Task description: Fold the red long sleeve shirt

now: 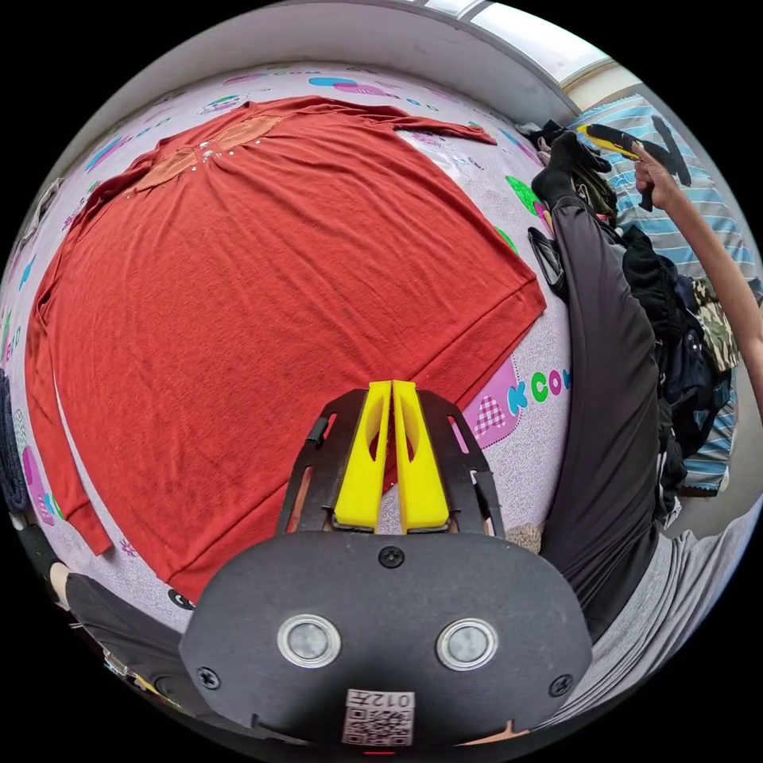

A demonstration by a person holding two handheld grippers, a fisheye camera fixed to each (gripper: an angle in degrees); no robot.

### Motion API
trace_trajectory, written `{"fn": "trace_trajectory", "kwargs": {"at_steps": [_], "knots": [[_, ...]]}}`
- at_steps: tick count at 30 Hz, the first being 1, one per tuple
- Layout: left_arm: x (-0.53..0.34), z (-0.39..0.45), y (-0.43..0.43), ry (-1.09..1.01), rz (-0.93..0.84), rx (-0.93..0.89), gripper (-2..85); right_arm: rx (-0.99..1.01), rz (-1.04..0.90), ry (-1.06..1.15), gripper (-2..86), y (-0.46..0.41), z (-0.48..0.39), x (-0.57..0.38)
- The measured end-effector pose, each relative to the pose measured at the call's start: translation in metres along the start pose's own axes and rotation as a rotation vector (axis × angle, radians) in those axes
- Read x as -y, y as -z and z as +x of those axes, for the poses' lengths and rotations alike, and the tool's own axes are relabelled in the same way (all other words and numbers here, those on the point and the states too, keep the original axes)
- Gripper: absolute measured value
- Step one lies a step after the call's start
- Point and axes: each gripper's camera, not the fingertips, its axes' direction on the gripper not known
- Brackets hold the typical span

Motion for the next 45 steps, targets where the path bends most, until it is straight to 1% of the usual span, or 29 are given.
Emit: {"fn": "trace_trajectory", "kwargs": {"at_steps": [2,3,5,7,9,11,13,14,17,22,25,26,28,30,31,34,35,39,41,43,45], "knots": [[0.0,0.005,-0.005,-0.004,-0.005,-0.01,0.7,0.179,-0.124,0.159,6.4,-0.031,-0.073,-0.054],[-0.001,0.01,-0.003,-0.013,-0.005,-0.003,0.7,0.211,-0.153,0.198,6.2,-0.038,-0.092,-0.068],[-0.008,0.014,0.007,-0.009,0.024,0.041,0.7,0.276,-0.226,0.335,5.5,-0.055,-0.16,-0.12],[-0.019,0.009,0.019,0.039,0.044,0.119,0.7,0.266,-0.282,0.442,4.7,-0.065,-0.201,-0.147],[-0.037,-0.014,0.024,0.133,0.025,0.195,0.7,0.252,-0.338,0.513,3.5,-0.076,-0.231,-0.165],[-0.052,-0.038,0.02,0.237,-0.003,0.192,0.7,0.227,-0.421,0.577,1.7,-0.092,-0.256,-0.178],[-0.064,-0.056,0.012,0.32,-0.031,0.164,0.8,0.204,-0.391,0.584,0.4,-0.089,-0.262,-0.177],[-0.07,-0.061,0.004,0.344,-0.05,0.14,0.8,0.196,-0.41,0.589,0.1,-0.091,-0.265,-0.174],[-0.075,-0.051,-0.009,0.367,-0.019,0.098,0.9,0.175,-0.458,0.639,-0.4,-0.093,-0.273,-0.171],[-0.066,-0.012,-0.037,0.326,-0.051,0.118,1.3,0.12,-0.528,0.733,-0.6,-0.096,-0.286,-0.168],[-0.062,0.005,-0.05,0.264,-0.065,0.113,2.1,0.133,-0.523,0.727,-0.6,-0.098,-0.286,-0.162],[-0.065,0.006,-0.044,0.259,-0.026,0.128,2.7,0.145,-0.521,0.711,-0.6,-0.098,-0.284,-0.158],[-0.073,-0.002,-0.024,0.312,0.052,0.225,4.2,0.156,-0.512,0.7,-0.6,-0.099,-0.282,-0.154],[-0.084,-0.027,0.001,0.42,0.118,0.413,7.3,0.158,-0.512,0.698,-0.6,-0.101,-0.283,-0.149],[-0.085,-0.034,0.004,0.439,0.121,0.431,8.1,0.155,-0.521,0.701,-0.6,-0.103,-0.285,-0.144],[-0.083,-0.073,-0.004,0.486,0.08,0.405,9.2,0.147,-0.549,0.718,-0.6,-0.108,-0.291,-0.132],[-0.079,-0.083,-0.014,0.487,0.034,0.394,9.2,0.148,-0.561,0.716,-0.6,-0.11,-0.292,-0.126],[-0.066,-0.093,-0.044,0.441,-0.077,0.422,6.6,0.166,-0.605,0.692,-0.7,-0.118,-0.291,-0.107],[-0.065,-0.095,-0.047,0.437,-0.08,0.427,5.0,0.189,-0.644,0.648,-0.7,-0.118,-0.288,-0.089],[-0.064,-0.102,-0.044,0.433,-0.088,0.37,3.9,0.18,-0.605,0.622,-0.7,-0.107,-0.287,-0.073],[-0.068,-0.117,-0.023,0.435,-0.045,0.236,3.0,0.151,-0.561,0.607,-0.7,-0.096,-0.288,-0.056]]}}
